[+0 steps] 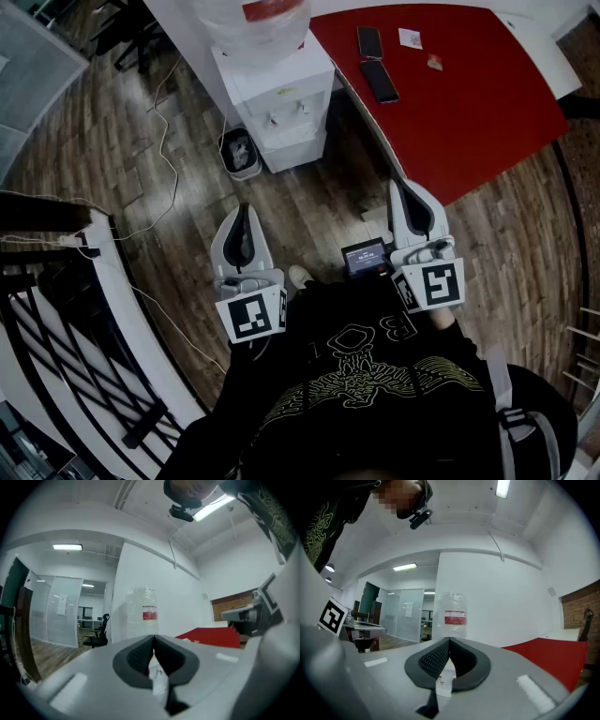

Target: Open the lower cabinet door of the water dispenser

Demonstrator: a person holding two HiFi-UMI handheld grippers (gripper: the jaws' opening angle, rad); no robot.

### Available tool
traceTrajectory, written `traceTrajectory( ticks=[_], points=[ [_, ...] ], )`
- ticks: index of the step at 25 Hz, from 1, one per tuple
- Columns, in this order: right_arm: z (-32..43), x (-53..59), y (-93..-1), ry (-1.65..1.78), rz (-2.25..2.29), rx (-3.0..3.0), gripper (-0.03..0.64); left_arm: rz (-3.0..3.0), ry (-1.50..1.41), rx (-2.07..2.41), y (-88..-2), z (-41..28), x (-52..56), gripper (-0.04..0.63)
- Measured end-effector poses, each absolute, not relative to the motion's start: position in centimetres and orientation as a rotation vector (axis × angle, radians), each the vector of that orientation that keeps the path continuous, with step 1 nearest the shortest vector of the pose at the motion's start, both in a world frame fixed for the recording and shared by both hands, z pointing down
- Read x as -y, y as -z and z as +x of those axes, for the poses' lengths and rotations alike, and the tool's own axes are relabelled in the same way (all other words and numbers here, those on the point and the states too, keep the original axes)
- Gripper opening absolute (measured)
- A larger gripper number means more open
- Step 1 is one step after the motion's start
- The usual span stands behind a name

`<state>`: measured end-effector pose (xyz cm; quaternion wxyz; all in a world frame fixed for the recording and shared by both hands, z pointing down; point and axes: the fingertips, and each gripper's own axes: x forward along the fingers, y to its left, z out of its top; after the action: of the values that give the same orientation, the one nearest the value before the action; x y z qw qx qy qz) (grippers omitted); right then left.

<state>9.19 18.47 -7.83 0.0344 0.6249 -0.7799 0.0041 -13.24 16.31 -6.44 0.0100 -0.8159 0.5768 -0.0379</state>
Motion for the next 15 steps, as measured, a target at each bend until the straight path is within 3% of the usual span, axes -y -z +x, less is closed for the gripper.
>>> traceTrajectory(
  ticks=[15],
  points=[
    [7.0, -17.2, 5.6, -0.065, 1.915, 2.364, 0.000, -2.650, 0.183, -1.801, 3.2, -14.4, -14.2, 0.006]
  ],
)
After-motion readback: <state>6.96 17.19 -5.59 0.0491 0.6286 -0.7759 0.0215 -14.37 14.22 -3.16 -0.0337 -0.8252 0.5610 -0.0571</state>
